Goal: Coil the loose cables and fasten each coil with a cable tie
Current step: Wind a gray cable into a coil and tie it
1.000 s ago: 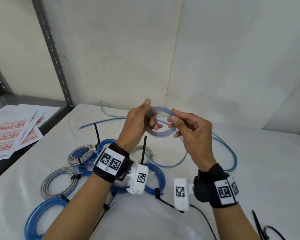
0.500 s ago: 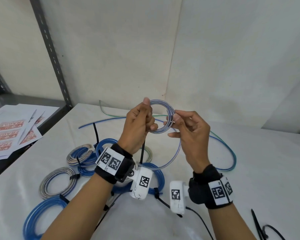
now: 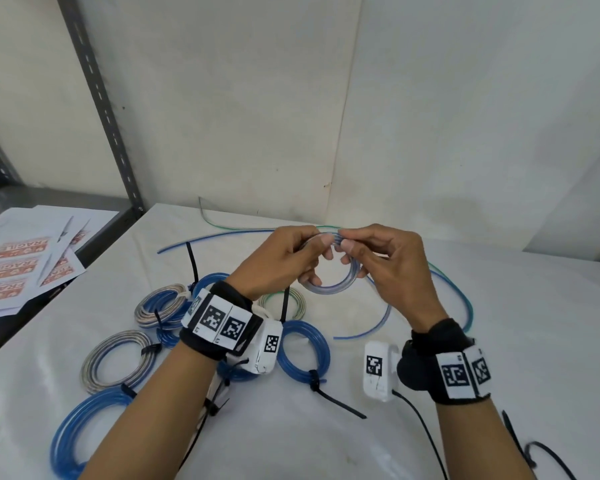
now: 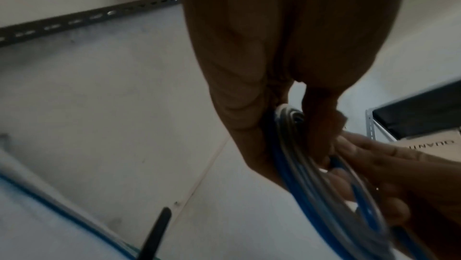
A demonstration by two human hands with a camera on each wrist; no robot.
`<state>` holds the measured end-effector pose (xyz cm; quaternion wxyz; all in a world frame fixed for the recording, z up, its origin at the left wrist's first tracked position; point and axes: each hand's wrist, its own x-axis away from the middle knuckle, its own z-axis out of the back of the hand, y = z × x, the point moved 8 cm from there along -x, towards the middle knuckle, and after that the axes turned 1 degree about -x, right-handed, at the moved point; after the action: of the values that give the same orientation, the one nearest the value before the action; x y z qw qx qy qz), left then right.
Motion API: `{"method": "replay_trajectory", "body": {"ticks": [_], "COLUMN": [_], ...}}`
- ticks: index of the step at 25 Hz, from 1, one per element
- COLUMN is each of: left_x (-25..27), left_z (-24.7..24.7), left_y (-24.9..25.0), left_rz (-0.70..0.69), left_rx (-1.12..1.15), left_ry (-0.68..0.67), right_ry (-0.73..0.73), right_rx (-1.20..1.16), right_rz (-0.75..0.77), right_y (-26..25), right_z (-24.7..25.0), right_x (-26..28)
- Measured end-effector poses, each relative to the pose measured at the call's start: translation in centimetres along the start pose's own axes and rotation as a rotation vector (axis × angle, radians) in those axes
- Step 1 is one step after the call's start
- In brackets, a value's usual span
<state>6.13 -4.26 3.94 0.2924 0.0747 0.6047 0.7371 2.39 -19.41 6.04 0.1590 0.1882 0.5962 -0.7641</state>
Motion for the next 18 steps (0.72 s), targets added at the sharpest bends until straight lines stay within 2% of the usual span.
{"method": "replay_trajectory", "body": {"ticks": [4, 7, 9, 13, 15, 18], "left_x": [0.4, 0.3, 0.1, 0.0, 0.1, 0.0], "left_z": [-0.1, 0.2, 1.1, 2.3, 2.2, 1.8], "left_y": [-0.1, 0.9, 1.3, 1.9, 1.9, 1.1], "left_rz": [-0.016, -0.097, -0.143, -0.214, -0.202, -0.111], "left_rx": [-0.176, -0.208, -0.142, 0.071, 0.149, 0.189], "left_ry": [-0.056, 0.025, 0.143, 0.306, 0.316, 0.215], "right_ry": [-0.072, -0.087, -0.027, 0.209, 0.228, 0.202], "right_rx": [0.036, 0.015, -0.033, -0.214, -0.239, -0.241], "right_rz": [-0.022, -0.019, -0.006, -0.035, -0.026, -0.010], "right_y": [0.5, 0.0, -0.4, 0.0, 0.2, 0.3], "right_z": [-0.3, -0.3, -0.1, -0.3, -1.0, -0.4], "right_x": [0.0, 0.1, 0.2, 0.6, 0.5, 0.2]}}
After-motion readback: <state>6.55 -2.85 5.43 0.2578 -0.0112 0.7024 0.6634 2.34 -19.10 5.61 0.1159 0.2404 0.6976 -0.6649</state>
